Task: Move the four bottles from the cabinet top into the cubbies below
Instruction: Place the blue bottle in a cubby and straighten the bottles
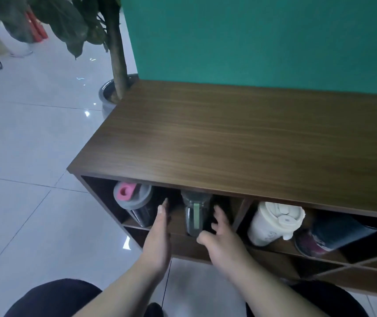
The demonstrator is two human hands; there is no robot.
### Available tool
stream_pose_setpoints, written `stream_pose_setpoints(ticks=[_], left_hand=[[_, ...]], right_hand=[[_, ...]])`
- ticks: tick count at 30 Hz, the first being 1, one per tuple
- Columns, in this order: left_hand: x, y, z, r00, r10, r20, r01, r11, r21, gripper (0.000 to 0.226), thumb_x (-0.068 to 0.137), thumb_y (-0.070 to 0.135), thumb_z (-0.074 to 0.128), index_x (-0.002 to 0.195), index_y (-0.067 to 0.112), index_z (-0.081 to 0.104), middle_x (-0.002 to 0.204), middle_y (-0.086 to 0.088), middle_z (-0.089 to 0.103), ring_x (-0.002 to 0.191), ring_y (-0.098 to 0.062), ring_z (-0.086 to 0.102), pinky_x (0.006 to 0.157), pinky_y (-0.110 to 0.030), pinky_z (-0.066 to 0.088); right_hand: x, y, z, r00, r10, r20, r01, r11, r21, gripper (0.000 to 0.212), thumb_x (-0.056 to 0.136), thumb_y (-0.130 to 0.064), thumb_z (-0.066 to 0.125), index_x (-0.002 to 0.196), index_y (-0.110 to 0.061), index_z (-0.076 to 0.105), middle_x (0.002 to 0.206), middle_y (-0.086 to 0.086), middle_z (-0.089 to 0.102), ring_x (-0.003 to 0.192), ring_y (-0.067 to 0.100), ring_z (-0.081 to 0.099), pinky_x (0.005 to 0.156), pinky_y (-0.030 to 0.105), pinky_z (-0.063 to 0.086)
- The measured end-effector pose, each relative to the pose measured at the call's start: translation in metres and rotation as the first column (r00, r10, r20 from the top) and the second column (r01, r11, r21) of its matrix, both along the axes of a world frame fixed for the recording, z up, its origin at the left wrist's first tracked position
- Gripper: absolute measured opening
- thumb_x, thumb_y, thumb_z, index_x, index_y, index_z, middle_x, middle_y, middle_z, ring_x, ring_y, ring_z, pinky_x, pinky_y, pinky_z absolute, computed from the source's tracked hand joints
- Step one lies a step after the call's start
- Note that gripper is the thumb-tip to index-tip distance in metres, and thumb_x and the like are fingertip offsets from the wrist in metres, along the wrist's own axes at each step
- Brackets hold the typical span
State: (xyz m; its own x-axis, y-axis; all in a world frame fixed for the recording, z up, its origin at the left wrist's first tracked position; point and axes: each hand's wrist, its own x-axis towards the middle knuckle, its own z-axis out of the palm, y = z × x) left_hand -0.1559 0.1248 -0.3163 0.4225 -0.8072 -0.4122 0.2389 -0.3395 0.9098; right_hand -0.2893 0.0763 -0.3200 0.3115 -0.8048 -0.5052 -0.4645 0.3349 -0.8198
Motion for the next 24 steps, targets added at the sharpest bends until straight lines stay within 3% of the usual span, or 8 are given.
stream_pose_setpoints(ticks=[2,4,7,12,16,18,21,24], left_hand=[[0.001,-0.006,-0.001,0.998,-0.068,0.007,0.068,0.996,-0.05,0.078,0.087,0.071,0.024,0.155,0.033,0.033,0.157,0.018,0.038,0.145,-0.002,0.033,0.125,-0.044,0.021],[-0.001,-0.009,-0.003,0.995,-0.104,0.012,0.105,0.992,-0.077,0.08,0.083,0.078,0.027,0.152,0.038,0.037,0.155,0.019,0.044,0.143,0.0,0.037,0.125,-0.044,0.022],[-0.005,-0.01,-0.008,0.987,-0.147,0.068,0.153,0.984,-0.09,0.063,0.091,0.072,0.025,0.142,0.044,0.048,0.145,0.02,0.057,0.137,0.0,0.047,0.12,-0.04,0.03],[-0.007,-0.009,-0.009,0.983,-0.168,0.074,0.174,0.981,-0.086,0.049,0.09,0.068,0.023,0.127,0.053,0.052,0.126,0.042,0.061,0.125,0.018,0.049,0.113,-0.03,0.033],[-0.004,-0.006,-0.011,0.992,-0.109,0.059,0.11,0.994,-0.013,0.05,0.083,0.078,0.027,0.121,0.056,0.05,0.138,0.031,0.055,0.135,0.007,0.044,0.121,-0.039,0.027],[0.0,-0.001,-0.009,0.999,-0.048,0.005,0.048,0.998,0.03,0.048,0.089,0.076,0.029,0.117,0.049,0.057,0.137,0.021,0.057,0.13,-0.001,0.05,0.12,-0.039,0.029],[0.012,0.009,-0.005,0.991,0.089,-0.105,-0.08,0.993,0.088,0.046,0.1,0.059,0.03,0.118,0.033,0.063,0.124,0.011,0.065,0.118,-0.011,0.057,0.115,-0.041,0.034],[0.032,0.011,0.008,0.966,0.233,-0.115,-0.226,0.972,0.069,0.048,0.104,0.05,0.029,0.094,0.025,0.068,0.077,0.017,0.077,0.086,-0.002,0.065,0.086,-0.034,0.044]], right_hand=[[0.006,-0.006,-0.003,0.999,-0.048,0.024,0.049,0.998,-0.032,0.105,0.062,-0.037,0.057,0.159,-0.034,0.015,0.162,-0.009,0.033,0.146,0.014,0.036,0.12,0.043,0.03],[0.008,-0.01,-0.008,0.997,-0.07,0.034,0.072,0.996,-0.059,0.101,0.058,-0.041,0.058,0.154,-0.04,0.027,0.154,-0.013,0.047,0.139,0.012,0.046,0.117,0.045,0.035],[0.009,-0.014,-0.019,0.996,-0.074,0.049,0.077,0.995,-0.064,0.088,0.058,-0.04,0.061,0.143,-0.043,0.039,0.138,-0.017,0.061,0.127,0.01,0.057,0.111,0.047,0.042],[0.007,-0.014,-0.027,0.997,-0.045,0.065,0.049,0.997,-0.057,0.091,0.063,-0.04,0.062,0.15,-0.039,0.034,0.148,-0.014,0.054,0.136,0.009,0.05,0.115,0.046,0.038],[0.007,-0.007,-0.017,0.998,-0.058,0.02,0.058,0.998,0.005,0.105,0.061,-0.036,0.06,0.158,-0.033,0.021,0.148,-0.016,0.043,0.141,0.014,0.045,0.116,0.04,0.037],[0.007,0.001,-0.012,0.998,-0.005,-0.061,0.012,0.994,0.107,0.1,0.056,-0.037,0.059,0.153,-0.025,0.037,0.14,-0.002,0.056,0.131,0.023,0.054,0.107,0.038,0.043],[0.016,0.016,-0.002,0.972,0.219,-0.087,-0.186,0.941,0.283,0.076,0.046,-0.048,0.062,0.119,-0.026,0.064,0.117,0.003,0.067,0.109,0.02,0.063,0.094,0.036,0.047],[0.042,0.023,0.002,0.964,0.264,-0.008,-0.254,0.934,0.25,0.089,0.066,-0.033,0.066,0.151,-0.02,0.043,0.14,0.0,0.058,0.125,0.017,0.058,0.104,0.032,0.043]])
